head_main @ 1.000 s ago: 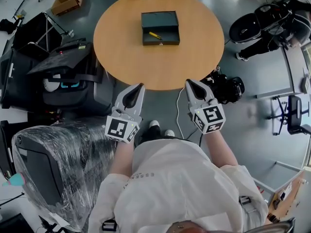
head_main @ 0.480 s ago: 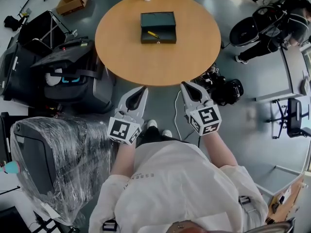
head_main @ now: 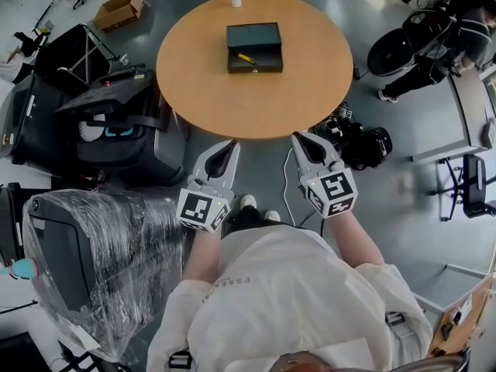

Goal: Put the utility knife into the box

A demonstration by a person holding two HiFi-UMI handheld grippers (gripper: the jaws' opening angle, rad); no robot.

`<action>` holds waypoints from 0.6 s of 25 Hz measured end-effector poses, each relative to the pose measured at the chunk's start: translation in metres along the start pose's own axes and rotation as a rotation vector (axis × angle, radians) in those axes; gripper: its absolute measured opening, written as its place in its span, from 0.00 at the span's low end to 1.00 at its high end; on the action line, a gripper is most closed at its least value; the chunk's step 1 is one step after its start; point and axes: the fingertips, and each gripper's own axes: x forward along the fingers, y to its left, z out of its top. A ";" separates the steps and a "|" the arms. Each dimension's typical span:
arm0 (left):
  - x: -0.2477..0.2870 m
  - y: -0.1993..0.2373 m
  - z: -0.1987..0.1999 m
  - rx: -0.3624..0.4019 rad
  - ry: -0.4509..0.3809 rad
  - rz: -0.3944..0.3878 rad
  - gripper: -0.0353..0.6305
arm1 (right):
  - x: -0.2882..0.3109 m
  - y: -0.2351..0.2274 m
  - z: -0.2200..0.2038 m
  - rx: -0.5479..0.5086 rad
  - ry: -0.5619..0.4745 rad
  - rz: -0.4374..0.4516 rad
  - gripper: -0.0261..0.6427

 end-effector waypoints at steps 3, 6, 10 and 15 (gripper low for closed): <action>0.000 0.000 0.000 0.006 0.001 -0.007 0.07 | 0.000 0.000 0.005 0.011 -0.011 0.003 0.03; -0.001 0.000 -0.001 0.008 0.000 -0.014 0.07 | -0.001 -0.001 0.011 0.000 -0.017 0.001 0.03; -0.002 0.000 0.000 0.006 0.007 -0.017 0.07 | -0.001 0.000 0.010 -0.005 -0.011 0.000 0.03; 0.000 0.006 -0.002 0.005 0.005 -0.013 0.07 | 0.004 -0.001 0.005 0.017 0.001 0.001 0.03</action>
